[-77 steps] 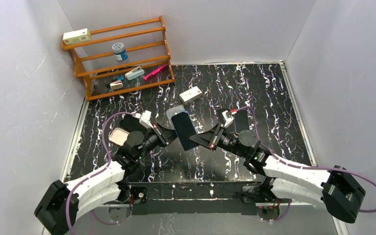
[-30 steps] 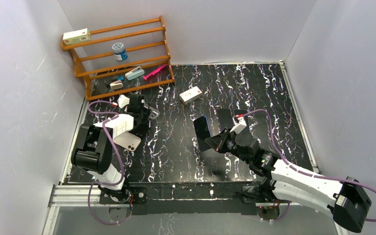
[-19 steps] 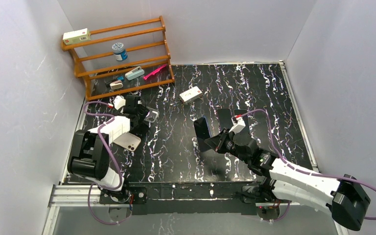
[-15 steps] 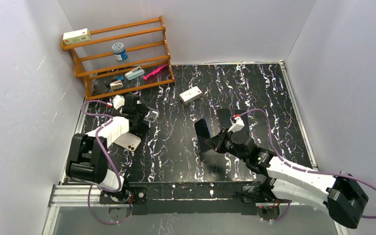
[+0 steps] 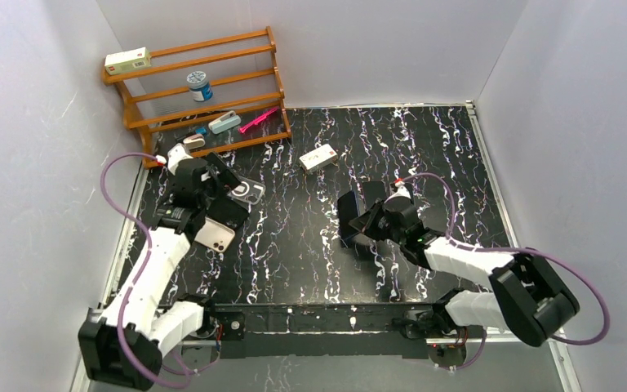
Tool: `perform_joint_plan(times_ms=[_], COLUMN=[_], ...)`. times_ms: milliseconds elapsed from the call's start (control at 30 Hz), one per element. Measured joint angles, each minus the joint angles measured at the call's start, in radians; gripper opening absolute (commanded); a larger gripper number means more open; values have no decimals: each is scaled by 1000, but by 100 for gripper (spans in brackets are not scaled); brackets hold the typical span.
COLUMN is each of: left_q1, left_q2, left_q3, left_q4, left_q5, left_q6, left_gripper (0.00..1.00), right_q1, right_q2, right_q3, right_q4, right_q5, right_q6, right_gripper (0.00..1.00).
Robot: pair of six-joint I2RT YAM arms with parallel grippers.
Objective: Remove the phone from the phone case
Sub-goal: Place the phone at the center of the board.
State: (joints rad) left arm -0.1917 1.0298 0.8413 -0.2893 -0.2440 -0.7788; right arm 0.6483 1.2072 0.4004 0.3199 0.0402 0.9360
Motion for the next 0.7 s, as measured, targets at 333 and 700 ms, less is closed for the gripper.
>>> perform_joint_plan(times_ms=[333, 700], left_q1=[0, 0], left_q2=[-274, -424], left_q3=[-27, -130], left_q4=[-149, -204], left_q5=[16, -42], left_q6=[286, 376], left_gripper=[98, 98], right_q1=[-108, -172], right_q2=[187, 292], right_q3=[62, 106], right_q4=[104, 127], right_q5=[-88, -141], right_q6=[12, -14], right_gripper=[11, 37])
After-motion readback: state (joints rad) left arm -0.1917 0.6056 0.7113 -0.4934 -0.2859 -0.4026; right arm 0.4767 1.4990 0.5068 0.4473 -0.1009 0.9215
